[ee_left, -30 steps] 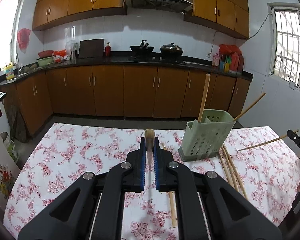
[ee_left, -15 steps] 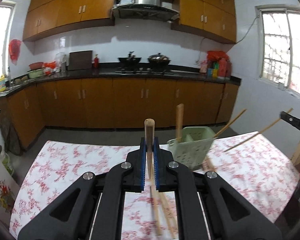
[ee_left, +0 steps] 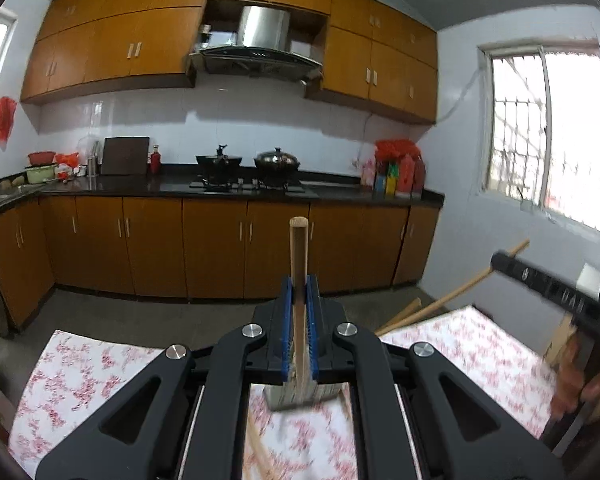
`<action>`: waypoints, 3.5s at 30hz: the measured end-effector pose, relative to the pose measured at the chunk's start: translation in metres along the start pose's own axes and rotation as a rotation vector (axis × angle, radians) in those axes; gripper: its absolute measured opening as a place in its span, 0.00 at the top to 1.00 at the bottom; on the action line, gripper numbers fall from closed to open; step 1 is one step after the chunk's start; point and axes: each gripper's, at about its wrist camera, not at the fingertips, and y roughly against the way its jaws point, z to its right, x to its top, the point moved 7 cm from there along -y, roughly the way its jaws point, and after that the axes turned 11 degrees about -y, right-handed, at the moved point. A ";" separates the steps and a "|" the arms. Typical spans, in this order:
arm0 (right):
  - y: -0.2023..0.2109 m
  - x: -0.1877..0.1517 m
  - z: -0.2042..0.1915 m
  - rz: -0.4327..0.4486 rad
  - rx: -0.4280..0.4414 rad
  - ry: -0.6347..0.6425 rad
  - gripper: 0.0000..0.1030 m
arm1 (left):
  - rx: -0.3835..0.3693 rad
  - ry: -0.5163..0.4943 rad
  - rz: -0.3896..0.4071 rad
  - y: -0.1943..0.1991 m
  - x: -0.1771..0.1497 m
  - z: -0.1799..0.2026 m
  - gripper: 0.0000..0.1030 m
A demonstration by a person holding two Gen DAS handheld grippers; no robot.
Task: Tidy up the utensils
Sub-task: 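Drop both chopsticks into the green holder and open both tools, then close the left tool on a chopstick while the right tool grasps another chopstick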
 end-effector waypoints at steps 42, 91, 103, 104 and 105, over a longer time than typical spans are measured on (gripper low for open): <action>-0.033 -0.116 0.083 -0.203 -0.248 -0.038 0.83 | 0.156 0.063 -0.151 0.000 -0.074 -0.046 0.71; -0.102 -0.265 0.156 -0.499 -0.467 -0.031 0.92 | 0.122 0.041 -0.672 -0.082 -0.289 -0.036 0.93; -0.103 -0.265 0.156 -0.494 -0.461 -0.031 0.92 | 0.133 0.018 -0.646 -0.081 -0.291 -0.047 0.92; -0.102 -0.265 0.156 -0.494 -0.459 -0.033 0.92 | 0.132 0.020 -0.645 -0.082 -0.292 -0.047 0.92; -0.102 -0.265 0.157 -0.494 -0.457 -0.037 0.92 | 0.131 0.021 -0.645 -0.081 -0.292 -0.046 0.92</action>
